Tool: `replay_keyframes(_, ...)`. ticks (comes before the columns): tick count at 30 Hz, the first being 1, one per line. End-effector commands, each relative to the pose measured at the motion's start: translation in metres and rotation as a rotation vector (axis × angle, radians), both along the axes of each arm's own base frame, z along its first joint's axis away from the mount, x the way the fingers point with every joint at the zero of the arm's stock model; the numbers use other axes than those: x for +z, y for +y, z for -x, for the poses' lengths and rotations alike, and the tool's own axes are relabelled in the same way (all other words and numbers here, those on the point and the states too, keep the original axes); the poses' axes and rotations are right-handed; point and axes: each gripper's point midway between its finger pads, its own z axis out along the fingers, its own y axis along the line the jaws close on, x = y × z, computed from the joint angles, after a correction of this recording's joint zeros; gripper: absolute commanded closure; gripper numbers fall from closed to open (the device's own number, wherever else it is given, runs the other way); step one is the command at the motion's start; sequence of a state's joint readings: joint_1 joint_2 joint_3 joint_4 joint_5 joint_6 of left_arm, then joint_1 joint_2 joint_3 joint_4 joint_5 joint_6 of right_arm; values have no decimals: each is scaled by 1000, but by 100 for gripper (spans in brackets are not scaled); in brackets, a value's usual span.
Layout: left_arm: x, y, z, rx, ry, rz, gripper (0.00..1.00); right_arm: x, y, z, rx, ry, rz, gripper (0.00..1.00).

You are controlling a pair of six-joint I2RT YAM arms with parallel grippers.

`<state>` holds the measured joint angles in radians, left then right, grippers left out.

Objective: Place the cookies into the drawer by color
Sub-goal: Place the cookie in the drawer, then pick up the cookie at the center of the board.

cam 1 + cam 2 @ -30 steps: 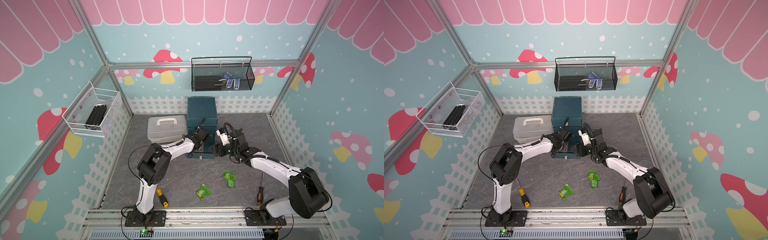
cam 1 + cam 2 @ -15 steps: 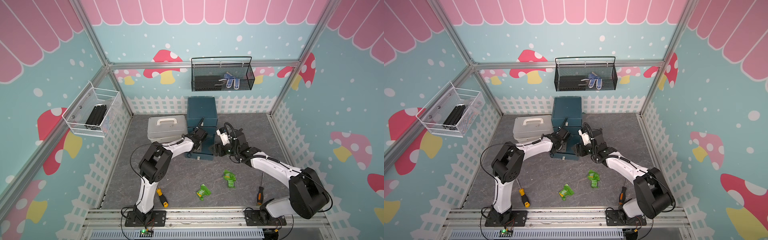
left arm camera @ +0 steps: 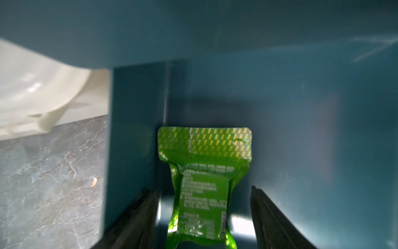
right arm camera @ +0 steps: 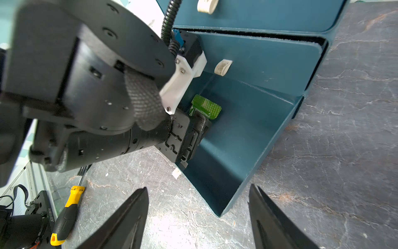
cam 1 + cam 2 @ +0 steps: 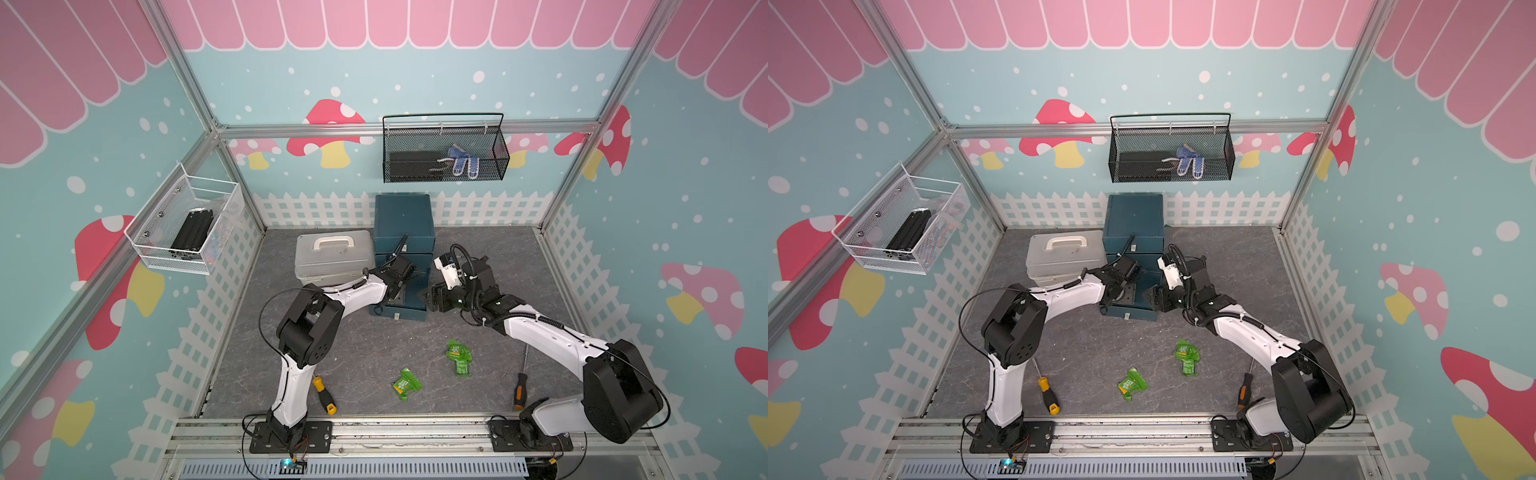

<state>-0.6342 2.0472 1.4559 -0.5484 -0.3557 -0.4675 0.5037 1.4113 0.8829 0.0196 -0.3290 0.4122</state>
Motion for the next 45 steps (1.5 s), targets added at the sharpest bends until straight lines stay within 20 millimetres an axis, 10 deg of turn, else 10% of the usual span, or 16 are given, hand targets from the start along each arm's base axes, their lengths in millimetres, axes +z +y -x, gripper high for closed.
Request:
replay_keyframes(1,43,-8,2,-6,-92,50,20,6,-3,3,-5,-15,4,24)
replay_keyframes(11,106,-12,36,-50,-212,154,8,-26,-43,28,-171,131,116,24)
replay_keyframes(18,110,-8,94,-137,-201,383,9,-69,-84,71,-341,293,324,23)
replay_keyframes(28,88,0,153,-200,-150,563,9,-118,-92,108,-367,414,477,23)
replay_keyframes(45,71,5,156,-178,-145,532,9,-140,-44,113,-225,427,464,29)
